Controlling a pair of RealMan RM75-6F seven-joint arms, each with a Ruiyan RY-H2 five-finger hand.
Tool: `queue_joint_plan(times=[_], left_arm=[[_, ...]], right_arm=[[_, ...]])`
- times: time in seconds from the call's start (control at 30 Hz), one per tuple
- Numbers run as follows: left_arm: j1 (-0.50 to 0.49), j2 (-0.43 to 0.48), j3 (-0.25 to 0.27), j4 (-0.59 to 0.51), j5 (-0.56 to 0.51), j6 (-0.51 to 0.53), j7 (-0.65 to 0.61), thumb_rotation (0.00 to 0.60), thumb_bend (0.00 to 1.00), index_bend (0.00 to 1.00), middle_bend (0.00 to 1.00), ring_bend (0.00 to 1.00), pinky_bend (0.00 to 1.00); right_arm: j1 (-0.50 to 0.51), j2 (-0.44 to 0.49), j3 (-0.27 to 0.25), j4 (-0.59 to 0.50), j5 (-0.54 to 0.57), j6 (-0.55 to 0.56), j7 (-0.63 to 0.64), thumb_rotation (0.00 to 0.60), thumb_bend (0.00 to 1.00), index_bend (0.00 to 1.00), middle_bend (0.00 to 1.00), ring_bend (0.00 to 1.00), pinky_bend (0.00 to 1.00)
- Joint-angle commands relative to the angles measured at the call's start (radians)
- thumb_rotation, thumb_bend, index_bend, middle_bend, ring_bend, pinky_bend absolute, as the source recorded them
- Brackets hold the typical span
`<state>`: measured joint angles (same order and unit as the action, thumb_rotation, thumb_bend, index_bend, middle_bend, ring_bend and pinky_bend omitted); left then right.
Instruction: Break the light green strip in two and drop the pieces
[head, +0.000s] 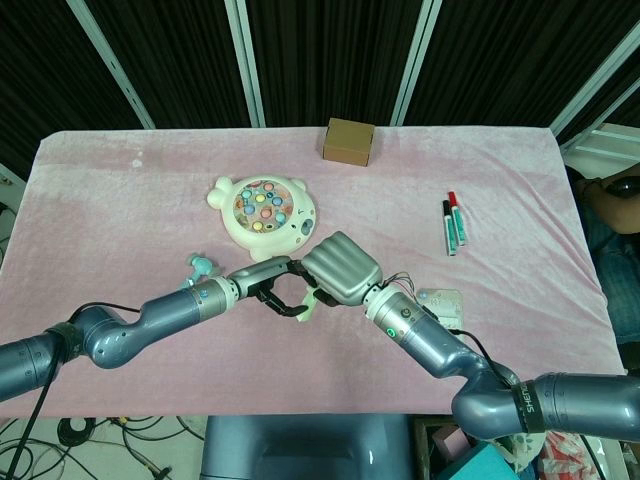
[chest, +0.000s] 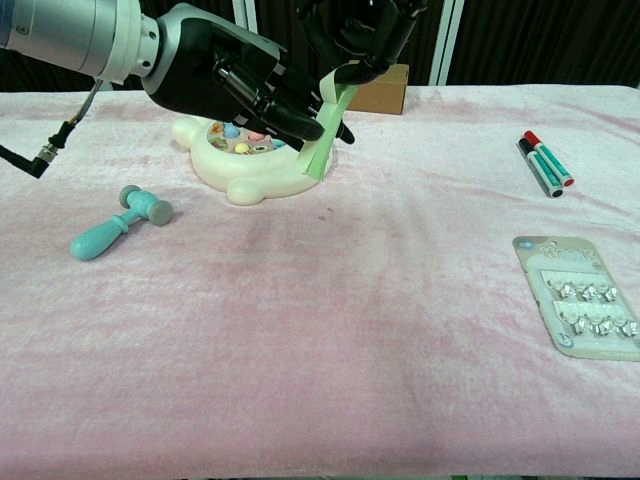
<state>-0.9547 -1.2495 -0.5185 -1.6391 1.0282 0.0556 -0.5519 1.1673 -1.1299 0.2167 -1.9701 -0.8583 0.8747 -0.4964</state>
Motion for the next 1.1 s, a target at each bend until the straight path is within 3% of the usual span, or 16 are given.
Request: queue_joint_plan(times=[0.03,1.1], left_arm=[[0.000,0.000,0.000,0.002,-0.003,-0.001,0.003,0.600,0.38,0.44,0.14,0.00,0.00],[-0.001,-0.003,0.000,0.004,-0.036,-0.005,0.043,0.600,0.39,0.49,0.15,0.00,0.00]], right_arm=[[0.000,0.000,-0.001,0.000,0.001,-0.001,0.000,0.600,0.47,0.73,0.78,0.85,0.65],[0.007,0.000,-0.003,0.000,0.003,0.001,0.006,0.600,0.47,0.74,0.78,0.85,0.65]])
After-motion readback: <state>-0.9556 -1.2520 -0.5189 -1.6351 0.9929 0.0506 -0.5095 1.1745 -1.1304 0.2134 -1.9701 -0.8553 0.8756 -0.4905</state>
